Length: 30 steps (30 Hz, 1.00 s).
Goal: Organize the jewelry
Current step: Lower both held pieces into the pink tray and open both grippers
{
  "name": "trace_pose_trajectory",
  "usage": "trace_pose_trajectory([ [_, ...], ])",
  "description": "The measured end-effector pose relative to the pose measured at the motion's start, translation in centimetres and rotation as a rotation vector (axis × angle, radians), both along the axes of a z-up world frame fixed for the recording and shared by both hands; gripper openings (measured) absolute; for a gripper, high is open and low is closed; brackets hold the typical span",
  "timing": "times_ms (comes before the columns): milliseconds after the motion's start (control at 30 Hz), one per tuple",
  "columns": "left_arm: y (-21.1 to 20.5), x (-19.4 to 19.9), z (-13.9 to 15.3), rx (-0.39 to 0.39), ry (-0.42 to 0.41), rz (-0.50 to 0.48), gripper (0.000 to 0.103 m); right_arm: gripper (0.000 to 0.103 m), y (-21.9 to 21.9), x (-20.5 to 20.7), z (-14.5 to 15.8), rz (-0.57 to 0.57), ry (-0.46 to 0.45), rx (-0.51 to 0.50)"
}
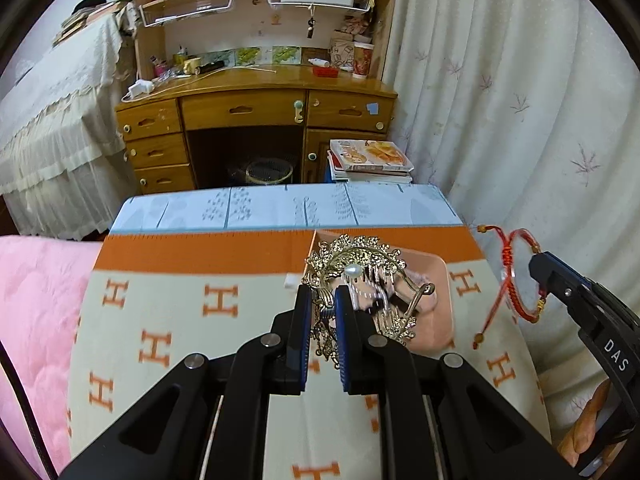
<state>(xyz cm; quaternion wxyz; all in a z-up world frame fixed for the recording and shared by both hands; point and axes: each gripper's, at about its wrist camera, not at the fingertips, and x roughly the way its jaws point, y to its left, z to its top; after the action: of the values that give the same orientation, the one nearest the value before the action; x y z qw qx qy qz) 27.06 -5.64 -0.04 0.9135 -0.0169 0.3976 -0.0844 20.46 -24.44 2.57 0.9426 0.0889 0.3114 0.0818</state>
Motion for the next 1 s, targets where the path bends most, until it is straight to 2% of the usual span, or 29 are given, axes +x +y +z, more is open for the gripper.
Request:
trace_pose_trajectory([
  [200, -1.0, 4.3, -1.7, 0.021, 0.03, 0.007, 0.009, 0.011, 0.3, 4.3, -2.3, -0.043, 0.075, -0.005],
  [333, -2.1, 6.0, -4.4, 0.024, 0.073, -0.001, 0.009, 0.011, 0.7, 6.2, -5.3, -0.04, 0.162, -0.004],
  [500, -3.3, 6.6, -7.9, 0.032, 0.133, -0.018, 0.009, 0.011, 1.5, 7.7, -8.9, -0.028, 0.252, -0.053],
  [533, -3.4, 6.8, -8.5, 0.029, 0.149, -0.027, 0.011, 0.011, 1.6, 7.9, -9.3, -0.025, 0.266, -0.06],
  [600, -3.4, 6.9, -9.0, 0.023, 0.172, -0.034, 0.027, 0.012, 1.6, 8.2, -10.2, -0.029, 0.302, -0.072],
  [667, -3.1, 6.7, -8.9, 0.02, 0.164, -0.028, 0.053, 0.012, 1.5, 8.3, -10.6, -0.026, 0.322, -0.064],
  [700, -2.9, 6.5, -8.6, 0.019, 0.149, -0.019, 0.058, 0.012, 1.4, 8.1, -10.6, -0.024, 0.322, -0.054],
  [767, -2.3, 6.0, -8.0, 0.021, 0.125, -0.008, 0.061, 0.013, 1.1, 7.8, -10.5, -0.025, 0.317, -0.041],
  [1000, 0.7, 3.8, -6.4, 0.006, 0.121, 0.03, 0.061, 0.013, 0.5, 5.8, -9.7, -0.011, 0.295, -0.009],
])
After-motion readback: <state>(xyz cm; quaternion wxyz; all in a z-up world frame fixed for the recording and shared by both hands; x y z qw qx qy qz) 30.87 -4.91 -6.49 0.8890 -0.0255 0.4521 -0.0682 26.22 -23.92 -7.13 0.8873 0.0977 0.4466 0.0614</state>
